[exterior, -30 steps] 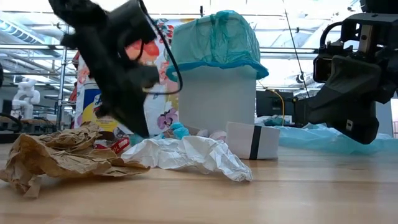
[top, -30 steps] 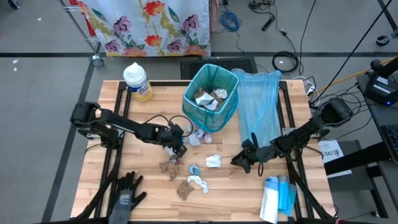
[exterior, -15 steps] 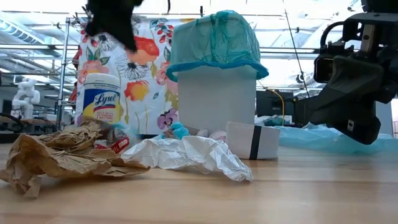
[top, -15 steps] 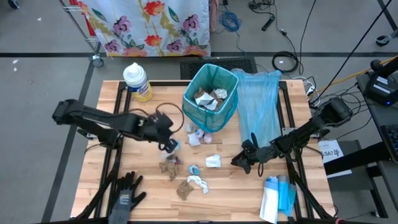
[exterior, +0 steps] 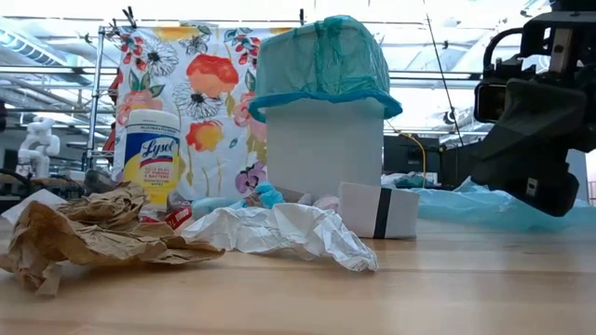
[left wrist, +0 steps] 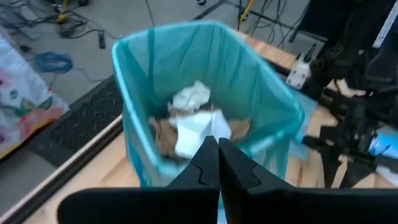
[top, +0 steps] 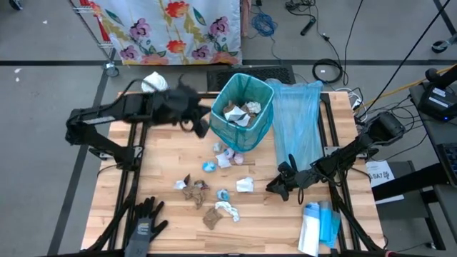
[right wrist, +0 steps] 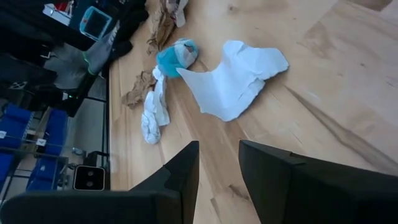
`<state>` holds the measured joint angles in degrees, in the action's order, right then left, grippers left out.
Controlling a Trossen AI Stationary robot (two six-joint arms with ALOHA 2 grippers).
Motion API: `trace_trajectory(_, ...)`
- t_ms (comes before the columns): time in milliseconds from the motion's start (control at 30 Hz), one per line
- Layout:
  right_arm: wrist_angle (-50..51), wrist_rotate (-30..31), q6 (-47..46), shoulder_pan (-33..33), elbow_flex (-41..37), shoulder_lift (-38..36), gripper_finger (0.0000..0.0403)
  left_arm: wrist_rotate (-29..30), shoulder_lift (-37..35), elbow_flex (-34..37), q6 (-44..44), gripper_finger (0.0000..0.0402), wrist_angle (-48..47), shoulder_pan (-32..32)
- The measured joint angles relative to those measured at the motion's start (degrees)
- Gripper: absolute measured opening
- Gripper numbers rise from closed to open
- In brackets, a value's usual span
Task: Place trash/remove bag and relplace
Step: Adjust the trash bin
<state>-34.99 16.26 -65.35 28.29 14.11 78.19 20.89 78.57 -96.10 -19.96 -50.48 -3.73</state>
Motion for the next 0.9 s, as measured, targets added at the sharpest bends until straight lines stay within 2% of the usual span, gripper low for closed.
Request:
trace_trajectory(133, 0.3, 0.1, 0.0, 0.0, 0.0, 0.0, 0.0105, -2.2, 1.4, -2.4, 2.5, 0.0000, 0.1, -2.4)
trace_trajectory(300, 0.1, 0.1, 0.0, 0.0, 0.0, 0.0, 0.0105, -1.9, 1.4, -2.4, 2.8, 0.0000, -0.9, -1.7)
trace_trajectory(500, 0.1, 0.1, 0.0, 0.0, 0.0, 0.0, 0.0105, 5.4, -1.5, -0.5, -0.5, 0.0000, -5.7, 4.8)
trace_trajectory(667, 0.1, 0.1, 0.0, 0.0, 0.0, 0.0, 0.0105, 9.9, -5.1, 6.7, -7.8, 0.0000, -7.7, 11.5)
trace_trajectory(900, -0.4, 0.2, 0.4, -1.4, 1.0, 0.0, 0.0105, 12.7, -10.5, 23.6, -22.8, 0.0000, -4.4, 18.7)
